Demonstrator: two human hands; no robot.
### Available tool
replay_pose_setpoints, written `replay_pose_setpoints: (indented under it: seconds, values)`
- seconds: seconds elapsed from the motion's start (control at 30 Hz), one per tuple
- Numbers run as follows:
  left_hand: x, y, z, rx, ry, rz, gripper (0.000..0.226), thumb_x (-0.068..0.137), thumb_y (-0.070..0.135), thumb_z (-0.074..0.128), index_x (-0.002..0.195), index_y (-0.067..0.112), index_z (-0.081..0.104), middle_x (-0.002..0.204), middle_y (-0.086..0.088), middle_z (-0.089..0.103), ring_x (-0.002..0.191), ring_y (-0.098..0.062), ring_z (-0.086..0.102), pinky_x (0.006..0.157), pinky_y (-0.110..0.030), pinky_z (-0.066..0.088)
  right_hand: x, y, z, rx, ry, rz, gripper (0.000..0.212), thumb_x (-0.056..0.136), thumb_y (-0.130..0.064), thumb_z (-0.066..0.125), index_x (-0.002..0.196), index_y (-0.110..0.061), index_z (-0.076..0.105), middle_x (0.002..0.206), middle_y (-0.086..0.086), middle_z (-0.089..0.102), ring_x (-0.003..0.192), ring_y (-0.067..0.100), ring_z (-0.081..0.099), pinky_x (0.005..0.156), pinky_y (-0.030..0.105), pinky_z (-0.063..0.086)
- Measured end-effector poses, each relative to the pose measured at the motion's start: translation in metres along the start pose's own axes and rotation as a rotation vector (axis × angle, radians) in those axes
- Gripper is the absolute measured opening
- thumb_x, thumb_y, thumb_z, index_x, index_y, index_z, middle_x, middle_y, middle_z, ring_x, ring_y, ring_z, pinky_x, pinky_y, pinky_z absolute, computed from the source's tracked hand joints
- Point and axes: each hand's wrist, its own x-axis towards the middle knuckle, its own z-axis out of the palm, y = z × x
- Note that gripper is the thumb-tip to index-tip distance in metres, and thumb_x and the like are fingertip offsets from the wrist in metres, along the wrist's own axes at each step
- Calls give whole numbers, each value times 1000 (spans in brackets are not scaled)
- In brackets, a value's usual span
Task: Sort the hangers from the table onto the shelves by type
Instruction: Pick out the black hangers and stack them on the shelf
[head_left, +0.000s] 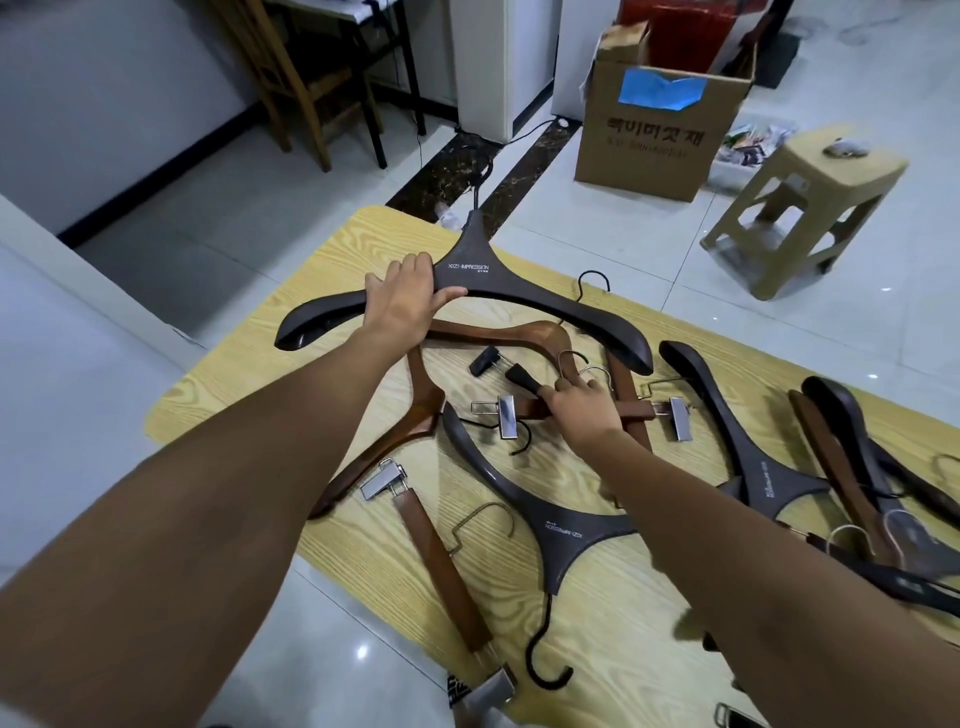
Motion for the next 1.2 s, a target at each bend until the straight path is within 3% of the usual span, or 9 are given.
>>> replay_pose_setpoints:
  seconds: [0.1, 0.2, 0.3, 0.5, 0.6, 0.73, 0.83, 1.03, 1.2]
  values:
    - [-1, 7, 0, 1, -8, 6, 61, 90, 60, 36, 117, 6, 45, 118, -11, 53, 111, -29, 48, 95, -49, 35, -7, -4, 2, 17, 118, -82, 56, 89, -7, 56, 140, -19, 34, 140, 12, 41, 128, 29, 40, 101, 39, 39]
    - [-4, 15, 1, 5, -7, 15, 61, 90, 60, 35, 117, 6, 45, 118, -11, 53, 111, -29, 49, 96, -50, 37, -17, -10, 7, -80, 186, -350, 65, 87, -8, 59, 144, -22, 31, 149, 14, 31, 132, 31, 35, 106, 41, 34]
    - [-7, 20, 1, 2, -2, 21, 61, 90, 60, 34, 118, 6, 45, 118, -11, 53, 112, -29, 49, 96, -50, 36, -26, -21, 12, -128, 156, -624, 62, 89, -7, 56, 144, -25, 34, 152, 10, 30, 134, 31, 34, 105, 43, 34]
    - [-18, 19, 1, -3, 6, 19, 61, 90, 60, 36, 118, 6, 45, 118, -10, 53, 111, -29, 49, 93, -48, 36, -32, -34, 24, -373, 133, -908, 48, 95, -11, 48, 138, -30, 42, 154, 0, 31, 141, 23, 28, 111, 37, 28]
    - [-23, 13, 0, -8, 9, 2, 60, 90, 59, 37, 117, 6, 45, 117, -11, 53, 111, -29, 49, 94, -48, 36, -29, -36, 23, -457, 136, -953, 36, 95, -23, 48, 127, -38, 54, 147, -9, 43, 139, 15, 35, 111, 31, 33]
    - [-27, 3, 1, -7, 4, -26, 58, 90, 58, 38, 117, 6, 45, 117, -10, 54, 111, -29, 49, 94, -48, 35, -14, -45, 30, -537, 60, -981, 39, 100, -14, 38, 137, -22, 47, 157, 1, 25, 147, 21, 12, 119, 41, 10]
    - [-29, -5, 4, 18, -2, -29, 58, 90, 57, 38, 116, 6, 45, 118, -11, 54, 111, -29, 49, 93, -48, 36, -8, -50, 27, -554, 14, -976, 36, 102, -16, 33, 134, -17, 49, 158, 3, 22, 148, 21, 6, 119, 40, 3]
    - [-28, -16, 12, 6, -12, -67, 58, 90, 59, 39, 116, 7, 46, 118, -11, 54, 112, -30, 49, 94, -48, 35, -3, -57, 25, -641, 15, -967, 38, 101, -13, 38, 137, -19, 46, 157, 2, 26, 148, 21, 8, 120, 42, 3]
    - [-25, -16, 10, 9, -19, -81, 58, 90, 59, 39, 115, 7, 46, 117, -11, 54, 111, -30, 49, 93, -48, 35, 1, -49, 10, -638, 15, -968, 38, 95, -8, 47, 131, -22, 52, 149, 2, 38, 143, 23, 21, 121, 43, 3]
